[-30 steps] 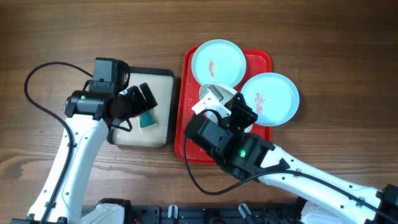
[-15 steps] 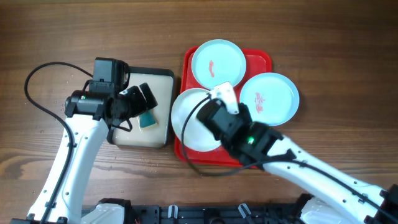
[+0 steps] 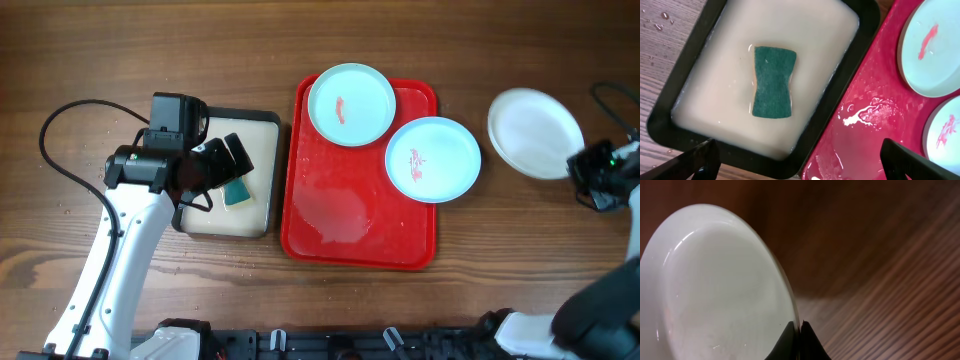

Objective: Clean dirty plates on tray and stack at the side
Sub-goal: 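Carry the white plate right and set it on the table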

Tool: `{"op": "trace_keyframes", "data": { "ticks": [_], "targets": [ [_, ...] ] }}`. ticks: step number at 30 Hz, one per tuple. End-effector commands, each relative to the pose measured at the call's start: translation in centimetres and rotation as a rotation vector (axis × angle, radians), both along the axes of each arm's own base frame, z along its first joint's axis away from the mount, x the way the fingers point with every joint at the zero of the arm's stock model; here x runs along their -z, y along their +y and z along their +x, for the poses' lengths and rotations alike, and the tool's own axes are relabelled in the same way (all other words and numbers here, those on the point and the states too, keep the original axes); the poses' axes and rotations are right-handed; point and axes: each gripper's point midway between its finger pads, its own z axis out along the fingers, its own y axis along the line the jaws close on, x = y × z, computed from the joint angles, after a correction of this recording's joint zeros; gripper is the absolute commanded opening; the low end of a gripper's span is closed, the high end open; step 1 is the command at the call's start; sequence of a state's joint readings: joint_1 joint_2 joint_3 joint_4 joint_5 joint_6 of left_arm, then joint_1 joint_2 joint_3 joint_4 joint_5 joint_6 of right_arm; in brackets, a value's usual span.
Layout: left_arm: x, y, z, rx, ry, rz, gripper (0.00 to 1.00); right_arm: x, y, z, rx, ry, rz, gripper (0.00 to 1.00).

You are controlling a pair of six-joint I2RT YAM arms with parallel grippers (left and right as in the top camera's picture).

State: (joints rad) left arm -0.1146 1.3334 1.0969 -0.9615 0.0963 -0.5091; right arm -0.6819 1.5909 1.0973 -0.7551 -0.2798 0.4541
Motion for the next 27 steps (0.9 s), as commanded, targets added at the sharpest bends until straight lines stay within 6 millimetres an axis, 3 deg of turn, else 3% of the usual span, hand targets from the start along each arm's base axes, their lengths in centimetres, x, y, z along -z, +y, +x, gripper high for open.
{"op": "trace_keyframes", "data": {
  "ticks": [1,3,5,7,8,10,11,13,15,16,19,22,24,27],
  "targets": [
    [-0.5,0.1,0.2,0.003,-0.015,-0.006,1.00,4.5,-0.8,-0.7,0.036,0.100,0.085,0.04],
    [-0.5,0.1,0.2,0.003,-0.015,-0.006,1.00,6.3,-1.0,-1.6,0.031,0.169,0.086,0.04],
    [-0.5,0.1,0.2,0.003,-0.015,-0.006,1.00,5.6,-1.0,-1.4,0.031,0.156,0.082,0.27],
    [-0.5,0.1,0.2,0.003,-0.015,-0.006,1.00,2.9,-0.1,0.2,-0.041,0.040,0.085,0.35],
    [-0.5,0.1,0.2,0.003,-0.015,-0.006,1.00,-0.5,1.3,1.6,-0.124,-0.084,0.073,0.39],
    [-0.5,0.1,0.2,0.003,-0.015,-0.006,1.00,-4.6,4.0,2.9,-0.265,-0.219,0.032,0.46],
    [-0.5,0.1,0.2,0.003,-0.015,-0.006,1.00,-7.0,6.7,3.3,-0.393,-0.282,-0.016,0.47],
    [-0.5,0.1,0.2,0.003,-0.015,-0.006,1.00,-8.6,10.3,3.2,-0.554,-0.278,-0.121,0.47],
    [-0.5,0.1,0.2,0.003,-0.015,-0.006,1.00,-7.0,12.0,3.4,-0.632,-0.148,-0.278,0.52],
    [-0.5,0.1,0.3,0.003,-0.015,-0.006,1.00,-5.7,12.1,3.8,-0.663,-0.080,-0.371,0.63],
    [-0.5,0.1,0.2,0.003,-0.015,-0.006,1.00,-1.4,14.1,6.6,-0.787,-0.021,-0.425,0.64],
    [-0.5,0.1,0.2,0.003,-0.015,-0.006,1.00,2.1,14.5,7.4,-0.825,0.024,-0.380,0.48],
    [-0.5,0.1,0.2,0.003,-0.015,-0.006,1.00,3.9,16.3,7.2,-0.869,0.018,-0.268,0.43],
    [-0.5,0.1,0.3,0.003,-0.015,-0.006,1.00,5.3,16.5,6.6,-0.877,0.056,-0.232,0.20]
  ]
}}
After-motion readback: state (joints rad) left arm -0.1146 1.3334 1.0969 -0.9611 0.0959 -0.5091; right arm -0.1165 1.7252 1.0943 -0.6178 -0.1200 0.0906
